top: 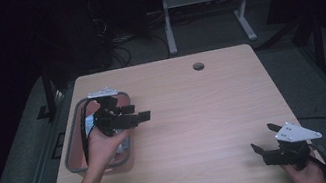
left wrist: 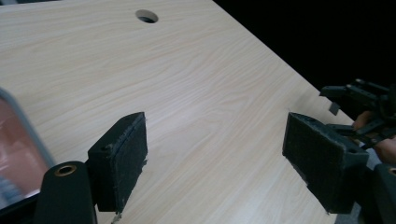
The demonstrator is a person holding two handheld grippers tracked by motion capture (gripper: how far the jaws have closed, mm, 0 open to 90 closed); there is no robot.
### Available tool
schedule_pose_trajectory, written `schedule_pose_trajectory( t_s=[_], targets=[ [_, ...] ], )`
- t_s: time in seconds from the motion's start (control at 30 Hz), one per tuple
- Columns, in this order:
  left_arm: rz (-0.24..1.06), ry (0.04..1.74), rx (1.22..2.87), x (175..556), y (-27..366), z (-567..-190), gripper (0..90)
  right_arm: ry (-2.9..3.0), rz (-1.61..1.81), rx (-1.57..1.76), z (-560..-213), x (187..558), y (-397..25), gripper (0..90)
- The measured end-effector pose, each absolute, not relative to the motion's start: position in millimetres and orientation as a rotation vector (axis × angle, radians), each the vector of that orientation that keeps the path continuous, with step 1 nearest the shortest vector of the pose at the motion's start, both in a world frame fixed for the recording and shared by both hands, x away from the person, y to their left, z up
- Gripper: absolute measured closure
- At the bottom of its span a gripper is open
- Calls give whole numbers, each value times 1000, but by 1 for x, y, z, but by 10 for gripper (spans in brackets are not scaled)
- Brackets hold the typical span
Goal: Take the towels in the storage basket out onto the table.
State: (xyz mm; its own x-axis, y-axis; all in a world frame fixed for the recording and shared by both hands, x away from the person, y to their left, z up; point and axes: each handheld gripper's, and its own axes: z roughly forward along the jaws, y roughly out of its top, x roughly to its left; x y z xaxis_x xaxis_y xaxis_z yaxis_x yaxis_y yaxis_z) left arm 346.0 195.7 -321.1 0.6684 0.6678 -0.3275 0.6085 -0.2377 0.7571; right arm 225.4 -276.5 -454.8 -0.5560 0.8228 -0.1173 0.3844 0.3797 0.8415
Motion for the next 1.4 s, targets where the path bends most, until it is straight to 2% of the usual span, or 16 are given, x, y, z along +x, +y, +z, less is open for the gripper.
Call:
schedule_pose_trajectory(
  t_s=[0.97,1.4],
  targets=[
    [233,1283,1882,353,276,-343,221,2132,1081,1030,-456,227,-274,141],
    [232,1429,1937,357,288,-368,249,2133,1078,1015,-455,227,-274,141]
  ],
)
